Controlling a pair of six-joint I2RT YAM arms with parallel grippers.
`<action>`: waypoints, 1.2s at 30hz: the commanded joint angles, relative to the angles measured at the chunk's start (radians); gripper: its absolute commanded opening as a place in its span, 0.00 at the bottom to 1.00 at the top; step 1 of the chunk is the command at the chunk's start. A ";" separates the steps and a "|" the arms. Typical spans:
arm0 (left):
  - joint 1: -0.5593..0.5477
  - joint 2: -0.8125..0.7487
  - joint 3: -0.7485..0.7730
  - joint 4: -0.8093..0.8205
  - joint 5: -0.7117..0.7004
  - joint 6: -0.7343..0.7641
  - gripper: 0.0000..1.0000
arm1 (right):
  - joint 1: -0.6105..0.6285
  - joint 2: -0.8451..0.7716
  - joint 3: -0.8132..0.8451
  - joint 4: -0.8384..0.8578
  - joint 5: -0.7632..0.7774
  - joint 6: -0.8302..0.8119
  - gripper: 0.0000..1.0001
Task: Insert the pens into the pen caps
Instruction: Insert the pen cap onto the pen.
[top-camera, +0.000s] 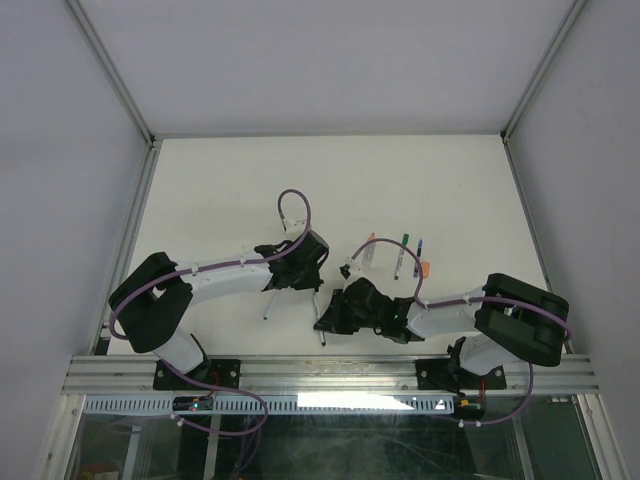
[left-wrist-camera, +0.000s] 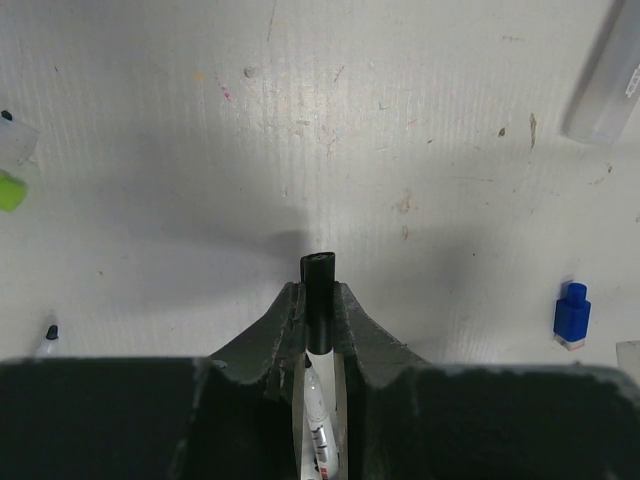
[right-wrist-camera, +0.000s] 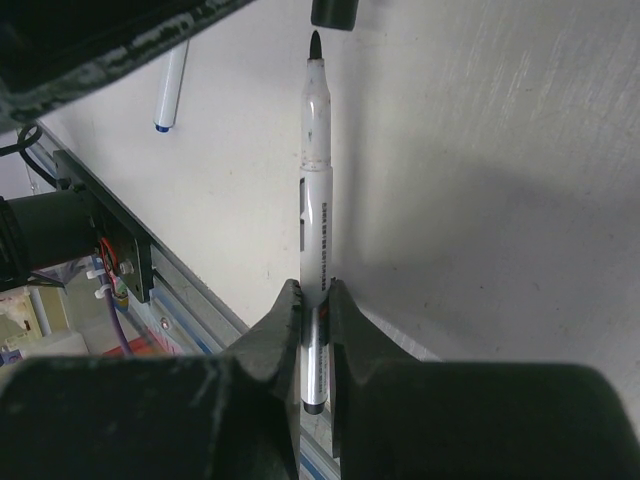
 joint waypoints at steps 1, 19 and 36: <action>0.006 -0.021 0.035 0.020 -0.011 -0.045 0.00 | 0.006 -0.028 0.011 -0.006 0.032 0.010 0.00; 0.031 -0.037 0.025 -0.018 -0.042 -0.077 0.00 | 0.013 -0.006 0.010 0.000 0.040 -0.001 0.00; 0.031 -0.045 0.003 -0.009 -0.007 -0.078 0.00 | 0.014 0.025 0.027 0.001 0.056 0.004 0.00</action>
